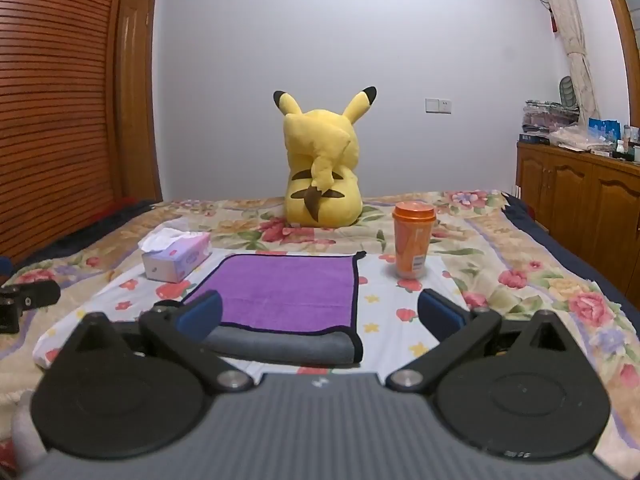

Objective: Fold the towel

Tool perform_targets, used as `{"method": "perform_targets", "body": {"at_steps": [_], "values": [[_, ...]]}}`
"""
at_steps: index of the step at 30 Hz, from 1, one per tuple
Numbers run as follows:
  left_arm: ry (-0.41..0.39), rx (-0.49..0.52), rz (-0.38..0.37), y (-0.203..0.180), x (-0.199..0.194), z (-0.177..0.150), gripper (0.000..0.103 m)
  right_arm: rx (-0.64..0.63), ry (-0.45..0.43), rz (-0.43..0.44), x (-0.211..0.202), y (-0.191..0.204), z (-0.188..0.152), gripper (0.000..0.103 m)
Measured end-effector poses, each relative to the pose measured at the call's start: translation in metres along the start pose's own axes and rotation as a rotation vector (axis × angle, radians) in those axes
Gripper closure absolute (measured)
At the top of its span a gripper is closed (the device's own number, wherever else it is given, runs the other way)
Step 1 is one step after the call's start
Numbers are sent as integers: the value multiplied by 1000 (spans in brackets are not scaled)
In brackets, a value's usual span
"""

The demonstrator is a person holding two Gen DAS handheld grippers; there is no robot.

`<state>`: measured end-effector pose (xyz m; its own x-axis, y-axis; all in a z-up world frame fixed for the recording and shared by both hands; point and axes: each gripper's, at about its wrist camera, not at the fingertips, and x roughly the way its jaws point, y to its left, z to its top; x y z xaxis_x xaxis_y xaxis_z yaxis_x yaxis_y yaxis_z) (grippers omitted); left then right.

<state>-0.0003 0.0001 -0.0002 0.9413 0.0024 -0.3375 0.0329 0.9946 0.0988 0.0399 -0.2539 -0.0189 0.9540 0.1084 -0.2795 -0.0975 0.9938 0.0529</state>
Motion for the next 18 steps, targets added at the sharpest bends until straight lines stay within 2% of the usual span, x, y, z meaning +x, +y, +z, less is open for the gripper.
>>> {"method": "perform_targets", "body": {"at_steps": [18], "values": [[-1,3,2,0,0,0,0,4,-1,1,0,-1,0,0]]}}
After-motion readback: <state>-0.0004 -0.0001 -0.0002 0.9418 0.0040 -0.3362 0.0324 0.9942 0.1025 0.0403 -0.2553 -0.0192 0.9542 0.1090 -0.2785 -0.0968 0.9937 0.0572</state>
